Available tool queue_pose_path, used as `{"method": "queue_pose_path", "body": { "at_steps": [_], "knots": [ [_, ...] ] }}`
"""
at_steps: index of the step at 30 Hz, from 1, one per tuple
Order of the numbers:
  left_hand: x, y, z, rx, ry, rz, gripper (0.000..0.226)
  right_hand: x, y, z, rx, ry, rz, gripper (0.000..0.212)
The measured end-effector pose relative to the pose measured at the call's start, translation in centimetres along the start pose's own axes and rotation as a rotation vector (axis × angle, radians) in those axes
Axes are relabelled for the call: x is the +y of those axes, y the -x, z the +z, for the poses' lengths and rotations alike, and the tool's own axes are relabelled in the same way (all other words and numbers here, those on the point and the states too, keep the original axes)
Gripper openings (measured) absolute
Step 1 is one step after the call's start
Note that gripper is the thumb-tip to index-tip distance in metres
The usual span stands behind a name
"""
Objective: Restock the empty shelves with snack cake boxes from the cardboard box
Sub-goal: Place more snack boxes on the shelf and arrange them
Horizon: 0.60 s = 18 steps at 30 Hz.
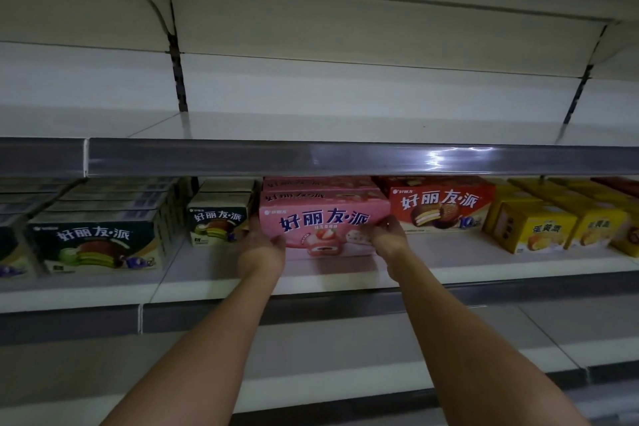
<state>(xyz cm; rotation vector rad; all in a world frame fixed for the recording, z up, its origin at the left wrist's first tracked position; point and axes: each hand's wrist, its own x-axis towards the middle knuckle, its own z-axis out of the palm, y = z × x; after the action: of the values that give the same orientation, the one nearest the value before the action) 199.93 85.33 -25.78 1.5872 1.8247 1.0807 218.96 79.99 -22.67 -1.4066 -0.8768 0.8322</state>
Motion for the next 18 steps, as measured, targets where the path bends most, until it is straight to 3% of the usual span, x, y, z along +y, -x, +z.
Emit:
{"method": "queue_pose_path", "body": {
  "at_steps": [9, 14, 18],
  "knots": [
    [1.0, 0.5, 1.0, -0.021, 0.077, -0.090, 0.085, 0.4, -1.1, 0.7, -0.006, -0.007, 0.014, 0.056],
    [0.8, 1.1, -0.3, -0.023, 0.324, -0.109, 0.075, 0.0, -0.5, 0.7, -0.025, -0.032, 0.028, 0.057],
    [1.1, 2.7, -1.3, -0.059, 0.317, -0.097, 0.065, -0.5, 0.7, 0.2, -0.019, 0.008, 0.053, 0.047]
  ]
}}
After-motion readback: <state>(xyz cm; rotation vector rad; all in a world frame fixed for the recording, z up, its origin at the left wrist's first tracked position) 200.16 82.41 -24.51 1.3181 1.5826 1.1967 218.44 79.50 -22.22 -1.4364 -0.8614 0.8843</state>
